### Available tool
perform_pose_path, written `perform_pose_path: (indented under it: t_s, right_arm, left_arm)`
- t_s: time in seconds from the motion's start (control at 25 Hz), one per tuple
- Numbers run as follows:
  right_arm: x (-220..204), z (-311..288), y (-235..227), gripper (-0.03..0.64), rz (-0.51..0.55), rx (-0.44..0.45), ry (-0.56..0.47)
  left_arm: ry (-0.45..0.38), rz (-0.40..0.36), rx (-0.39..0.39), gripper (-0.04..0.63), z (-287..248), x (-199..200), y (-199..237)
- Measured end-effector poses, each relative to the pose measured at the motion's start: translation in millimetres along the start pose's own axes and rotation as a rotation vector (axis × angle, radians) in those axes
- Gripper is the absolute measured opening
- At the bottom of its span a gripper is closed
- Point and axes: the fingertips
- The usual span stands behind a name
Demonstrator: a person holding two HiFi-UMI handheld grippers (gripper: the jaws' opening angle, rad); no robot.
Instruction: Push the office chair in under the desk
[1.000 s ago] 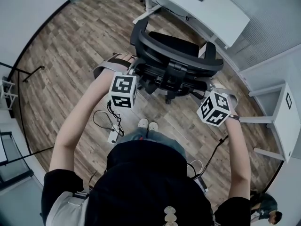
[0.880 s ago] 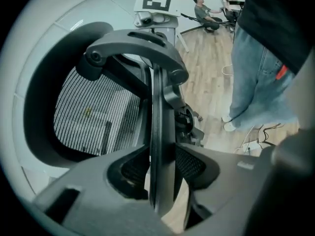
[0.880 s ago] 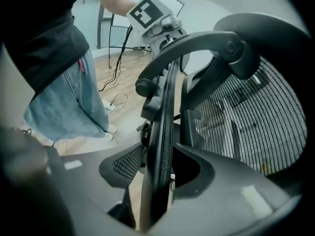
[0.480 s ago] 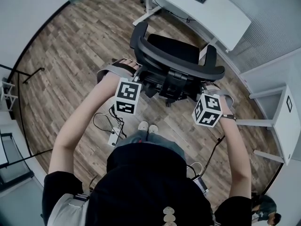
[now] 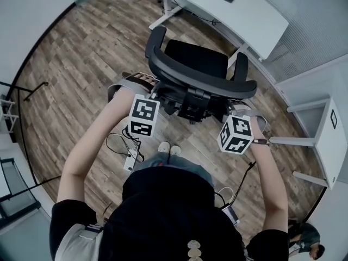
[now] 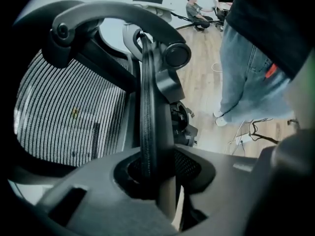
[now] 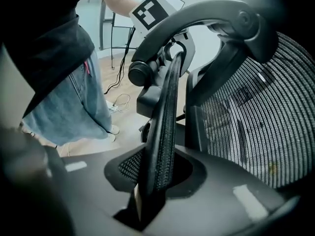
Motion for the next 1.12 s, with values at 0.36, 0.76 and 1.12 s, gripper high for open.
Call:
perform_pose_path:
  t_s: [0.36,0.76,1.12]
  right_arm:
    - [-1.2,-14.7,1.9,0.098,0.011,-0.08,0.002]
    - [-0.3,-42.4,-118.9,0.098,0.015,-0.08,0.005]
    - [23.2,-70.7,-196.1,0.099,-0.056,-0.101,0.051]
  left_arm:
    - [0.031,0.006,0.009,0.092,-15.1,0.6,-3.3]
    - [0.024,0.016,-0.033,0.095,-69.1,-38.5,101.2]
    - [-0.02,-0.046,-0.021,0.097,-118.7,-83.2,171.5]
Point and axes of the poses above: the fingertips, and each gripper's own axes: z backward along the fingers, y to its left, x out of its top, and after that the axes turned 15 degrees about y, right-handed
